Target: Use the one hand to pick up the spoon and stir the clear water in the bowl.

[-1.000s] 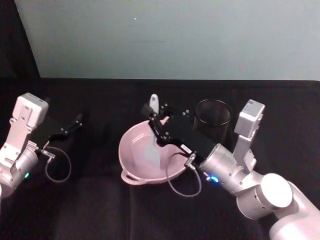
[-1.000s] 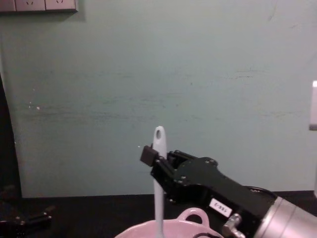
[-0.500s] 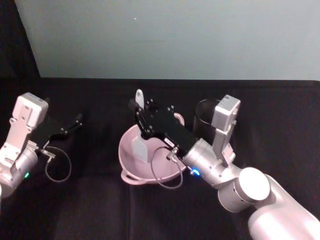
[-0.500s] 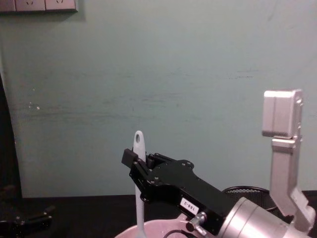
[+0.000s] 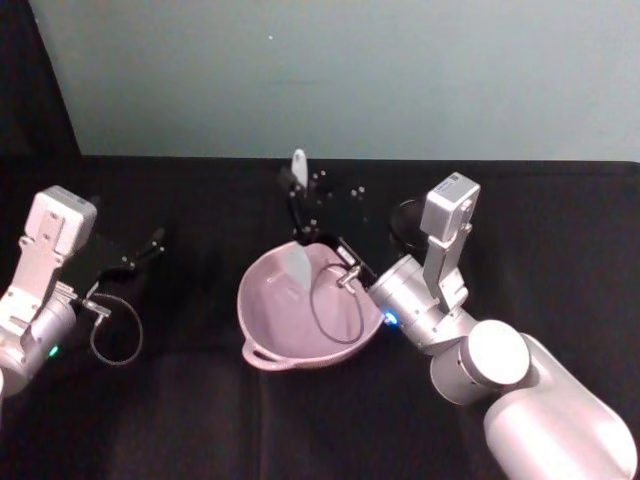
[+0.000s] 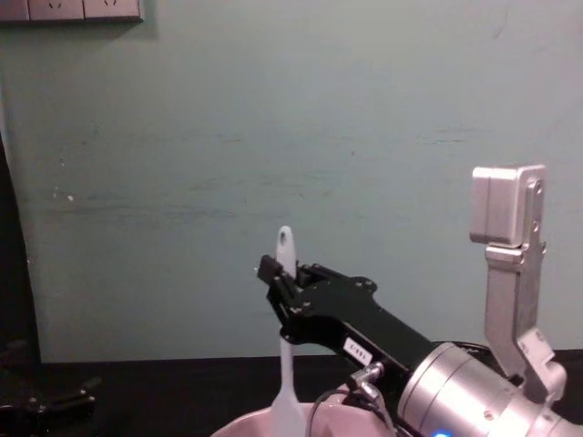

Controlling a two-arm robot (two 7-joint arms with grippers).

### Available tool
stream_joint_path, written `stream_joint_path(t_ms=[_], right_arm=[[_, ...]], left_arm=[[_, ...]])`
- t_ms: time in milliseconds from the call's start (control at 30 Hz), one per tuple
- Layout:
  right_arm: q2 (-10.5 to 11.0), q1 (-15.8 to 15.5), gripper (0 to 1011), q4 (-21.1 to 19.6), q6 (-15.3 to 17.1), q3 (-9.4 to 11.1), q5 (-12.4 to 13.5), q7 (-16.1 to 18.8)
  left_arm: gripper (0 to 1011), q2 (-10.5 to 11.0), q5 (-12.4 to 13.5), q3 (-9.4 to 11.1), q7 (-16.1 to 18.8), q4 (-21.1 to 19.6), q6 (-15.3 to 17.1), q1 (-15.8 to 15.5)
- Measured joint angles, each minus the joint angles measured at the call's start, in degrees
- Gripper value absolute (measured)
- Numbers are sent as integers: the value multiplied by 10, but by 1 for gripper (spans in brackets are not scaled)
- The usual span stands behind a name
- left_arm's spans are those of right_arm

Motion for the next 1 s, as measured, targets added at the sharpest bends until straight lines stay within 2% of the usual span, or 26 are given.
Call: stream_joint_path(t_ms=[267,400,467,633,733,833,1000], right_arm=[[15,-10,121,-27,15,16,-12,-8],[30,-23,121,-53,39,19,-12,-4],[42,-34,121,-75,61,19,-7,5],[65,-53,121,-122,113,17,20,29],[82,-64,121,-157,161,16,46,40],[92,-70,121,-181,200,18,66,40],[105,-72,121,-203,242,22,90,36]], left_arm=[[1011,0,0,0,0,0,0,0],[1011,0,0,0,0,0,0,0],[1011,0,0,0,0,0,0,0],[1011,0,0,0,0,0,0,0],[1011,0,0,0,0,0,0,0],[1011,0,0,0,0,0,0,0],[1011,0,0,0,0,0,0,0]])
